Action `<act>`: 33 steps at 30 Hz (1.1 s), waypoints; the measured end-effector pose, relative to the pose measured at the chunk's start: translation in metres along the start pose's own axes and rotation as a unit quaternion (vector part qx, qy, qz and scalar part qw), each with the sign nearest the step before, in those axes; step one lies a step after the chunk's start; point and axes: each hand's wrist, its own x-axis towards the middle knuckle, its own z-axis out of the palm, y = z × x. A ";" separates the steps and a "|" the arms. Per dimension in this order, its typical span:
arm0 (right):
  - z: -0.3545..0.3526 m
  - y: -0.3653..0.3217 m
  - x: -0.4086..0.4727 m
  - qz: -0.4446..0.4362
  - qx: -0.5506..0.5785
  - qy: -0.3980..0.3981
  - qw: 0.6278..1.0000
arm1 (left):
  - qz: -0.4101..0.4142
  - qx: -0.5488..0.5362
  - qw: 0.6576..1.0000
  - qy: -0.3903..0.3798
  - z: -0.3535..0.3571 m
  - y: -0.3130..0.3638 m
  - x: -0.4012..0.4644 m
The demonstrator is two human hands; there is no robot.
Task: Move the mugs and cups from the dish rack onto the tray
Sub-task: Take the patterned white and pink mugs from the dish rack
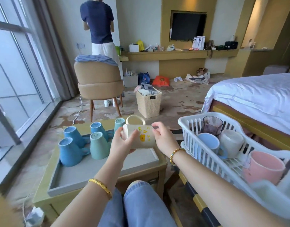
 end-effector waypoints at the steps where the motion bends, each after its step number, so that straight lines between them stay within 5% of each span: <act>1: 0.010 0.000 0.004 0.003 -0.006 -0.019 1.000 | 0.004 0.018 1.000 0.007 -0.010 -0.002 0.003; 8: 0.067 -0.002 0.021 0.018 -0.068 -0.119 0.990 | 0.036 0.151 0.987 0.040 -0.062 -0.023 0.026; 13: 0.106 -0.002 0.024 0.039 -0.054 -0.200 0.977 | 0.116 0.339 0.934 0.005 -0.094 -0.032 0.037; 26: 0.187 -0.029 0.022 -0.074 -0.089 -0.203 0.972 | 0.105 0.529 0.839 -0.076 -0.177 -0.034 0.041; 33: 0.220 -0.048 0.014 -0.039 -0.069 -0.240 0.967 | 0.061 0.581 0.804 -0.110 -0.215 -0.028 0.035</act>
